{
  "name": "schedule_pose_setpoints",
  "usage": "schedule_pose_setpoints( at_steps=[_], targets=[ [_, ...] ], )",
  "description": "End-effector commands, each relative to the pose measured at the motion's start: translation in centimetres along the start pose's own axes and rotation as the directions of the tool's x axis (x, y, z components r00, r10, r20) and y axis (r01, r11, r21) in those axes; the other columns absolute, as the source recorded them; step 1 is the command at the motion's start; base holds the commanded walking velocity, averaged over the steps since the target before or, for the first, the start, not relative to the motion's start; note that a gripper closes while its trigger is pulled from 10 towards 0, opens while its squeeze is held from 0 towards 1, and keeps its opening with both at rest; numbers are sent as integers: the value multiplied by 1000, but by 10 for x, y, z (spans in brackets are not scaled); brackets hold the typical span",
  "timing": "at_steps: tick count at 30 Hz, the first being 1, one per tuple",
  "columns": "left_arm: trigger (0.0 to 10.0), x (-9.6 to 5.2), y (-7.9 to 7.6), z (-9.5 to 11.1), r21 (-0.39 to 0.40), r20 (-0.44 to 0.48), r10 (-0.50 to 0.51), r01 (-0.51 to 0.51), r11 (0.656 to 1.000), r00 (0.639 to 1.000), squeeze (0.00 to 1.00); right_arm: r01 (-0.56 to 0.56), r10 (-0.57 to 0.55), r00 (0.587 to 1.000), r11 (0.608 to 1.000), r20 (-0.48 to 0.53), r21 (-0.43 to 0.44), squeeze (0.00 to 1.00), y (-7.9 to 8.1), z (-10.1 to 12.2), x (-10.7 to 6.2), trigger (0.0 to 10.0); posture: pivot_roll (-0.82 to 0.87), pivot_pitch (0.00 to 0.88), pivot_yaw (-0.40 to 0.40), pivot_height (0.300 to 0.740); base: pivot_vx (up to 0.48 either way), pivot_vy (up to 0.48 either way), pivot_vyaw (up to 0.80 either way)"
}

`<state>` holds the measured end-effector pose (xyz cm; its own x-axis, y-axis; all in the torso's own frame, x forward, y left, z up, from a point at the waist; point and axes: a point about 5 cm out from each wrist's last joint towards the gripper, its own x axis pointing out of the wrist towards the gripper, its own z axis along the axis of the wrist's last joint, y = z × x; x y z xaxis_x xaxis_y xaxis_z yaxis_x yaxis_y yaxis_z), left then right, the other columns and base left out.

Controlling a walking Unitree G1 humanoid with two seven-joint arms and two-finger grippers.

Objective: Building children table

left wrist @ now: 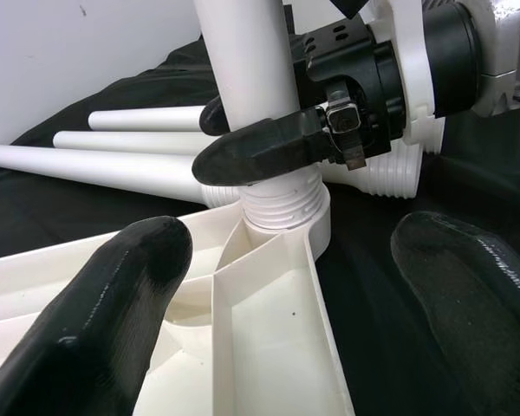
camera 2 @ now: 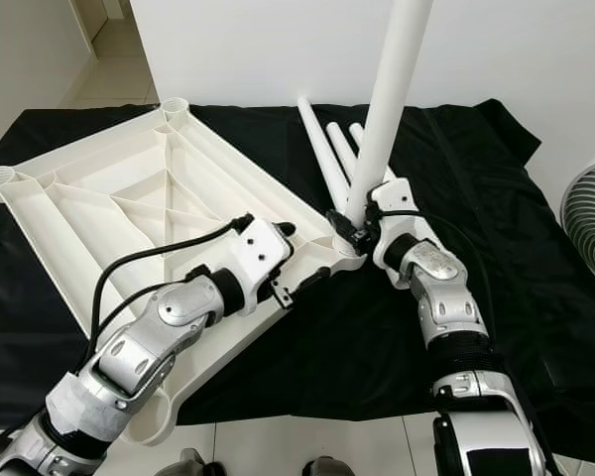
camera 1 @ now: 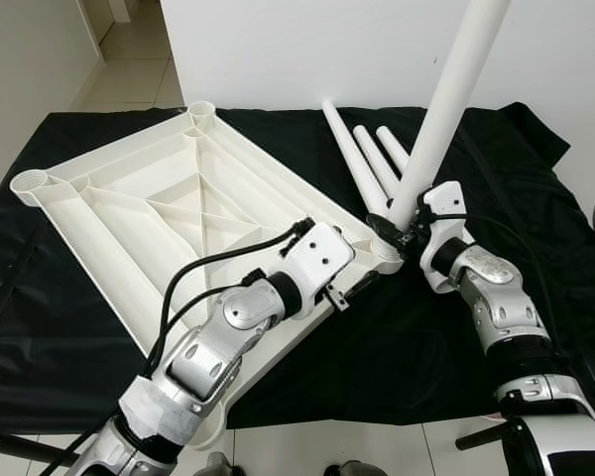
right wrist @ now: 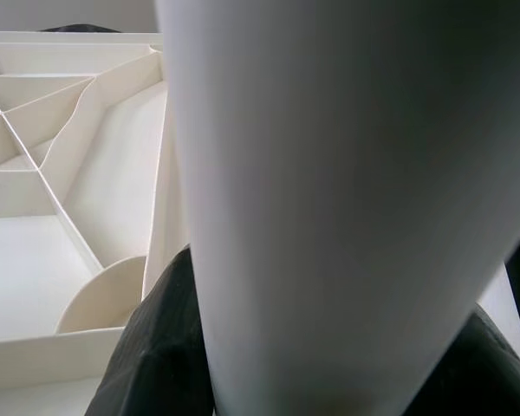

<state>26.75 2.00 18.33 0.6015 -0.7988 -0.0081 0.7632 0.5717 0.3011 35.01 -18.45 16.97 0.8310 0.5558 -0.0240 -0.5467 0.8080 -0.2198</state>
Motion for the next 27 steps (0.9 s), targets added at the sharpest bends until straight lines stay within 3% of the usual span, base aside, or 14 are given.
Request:
schedule_pose_setpoints(
  at_steps=[1, 10, 14, 16, 17, 20, 22, 27],
  targets=[
    [10000, 0, -8, 2, 14, 13, -101, 101, 995, 995, 0, 16, -14, 998, 999, -56, 33, 0, -2, -12, -2, 10000, -140, 34, 31, 740, 0, 0, 0],
    [10000, 0, -10, 2, 11, 20, -110, 110, 994, 994, 0, 161, -155, 985, 983, -73, 91, 0, -2, -18, -1, 10000, -147, 41, 30, 740, 0, 0, 0],
    [10000, 0, -12, 3, 9, 23, -116, 115, 993, 993, 0, 273, -265, 962, 952, -71, 136, 0, 4, -19, 2, 10000, -151, 38, 29, 740, 0, 0, 0],
    [10000, 0, -14, 3, 6, 26, -120, 120, 993, 992, 0, 389, -377, 921, 906, -99, 168, 0, 6, -19, 3, 10000, -151, 38, 28, 740, 0, 0, 0],
    [10000, 0, -14, 3, 6, 26, -120, 120, 993, 992, 0, 389, -377, 921, 906, -99, 168, 0, 6, -19, 3, 10000, -151, 38, 28, 740, 0, 0, 0],
    [10000, 1, -15, 3, 3, 26, -125, 125, 992, 992, 0, 450, -441, 893, 876, -91, 175, 0, 15, -16, 4, 10000, -153, 38, 26, 740, 0, 0, 0],
    [10000, 1, -16, 2, 1, 25, -128, 128, 992, 991, 0, 488, -481, 873, 852, -87, 188, 0, 32, -10, 5, 10000, -153, 38, 26, 740, 0, 0, 0],
    [10000, 2, -15, 0, 4, 24, -121, 121, 993, 992, 0, 508, -508, 860, 837, -58, 205, 0, 49, 1, 4, 10000, -159, 36, 24, 740, 0, 0, 0]
  ],
)
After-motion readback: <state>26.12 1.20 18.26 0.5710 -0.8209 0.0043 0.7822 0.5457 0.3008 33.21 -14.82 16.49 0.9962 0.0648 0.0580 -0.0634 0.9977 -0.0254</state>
